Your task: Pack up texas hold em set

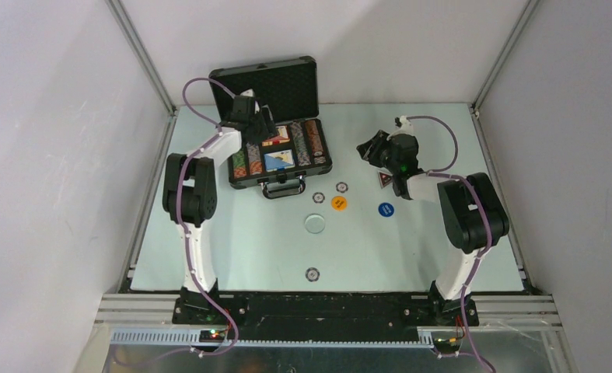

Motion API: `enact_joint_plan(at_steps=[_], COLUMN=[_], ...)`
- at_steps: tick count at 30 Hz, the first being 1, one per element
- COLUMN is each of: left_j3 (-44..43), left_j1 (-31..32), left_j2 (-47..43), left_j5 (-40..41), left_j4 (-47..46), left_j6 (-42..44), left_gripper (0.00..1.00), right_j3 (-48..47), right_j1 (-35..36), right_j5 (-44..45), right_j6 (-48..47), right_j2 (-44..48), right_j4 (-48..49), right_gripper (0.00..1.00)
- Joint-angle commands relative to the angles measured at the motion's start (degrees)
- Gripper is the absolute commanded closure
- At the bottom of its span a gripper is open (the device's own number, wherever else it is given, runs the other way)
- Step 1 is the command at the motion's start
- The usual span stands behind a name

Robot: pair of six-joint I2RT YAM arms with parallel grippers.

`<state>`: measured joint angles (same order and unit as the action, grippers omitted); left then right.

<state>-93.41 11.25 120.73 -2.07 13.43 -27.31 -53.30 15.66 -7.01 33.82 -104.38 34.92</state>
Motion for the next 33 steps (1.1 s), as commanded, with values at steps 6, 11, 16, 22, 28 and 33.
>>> enact_joint_plan(at_steps=[6,11,16,22,28,33], left_j3=[-5.95,-6.67,-6.95,-4.43,-2.11,-8.92], left_j1=[0.95,2.16,3.01,3.40,3.83,5.08], left_j2=[4.00,4.83,5.98,3.87,0.90,4.97], left_j5=[-7.01,-9.15,-13.23,-9.17,-1.06,4.78], left_j4=[-0.95,-0.92,-0.95,-0.62,0.87,9.16], left_j6=[-2.18,-1.71,-2.29,-0.40,2.83,6.33], left_gripper=[0.44,0.59,0.71,0.73,0.79,0.91], right_j3=[-1.98,-1.99,-1.99,-1.99,-1.98,-1.99], right_j1=[-0.01,-0.02,-0.07,-0.12,-0.14,-0.10], right_j5=[-0.80,-0.99,-1.08,-1.25,-1.92,-2.42], right_j6=[-0.48,-0.27,-0.03,-0.04,0.22,0.68], right_j2=[-0.77,-1.06,-1.30,-1.38,-1.70,-1.97], right_j4=[1.01,1.03,0.97,0.86,1.14,1.29], right_gripper=[0.57,0.57,0.57,0.57,0.57,0.56])
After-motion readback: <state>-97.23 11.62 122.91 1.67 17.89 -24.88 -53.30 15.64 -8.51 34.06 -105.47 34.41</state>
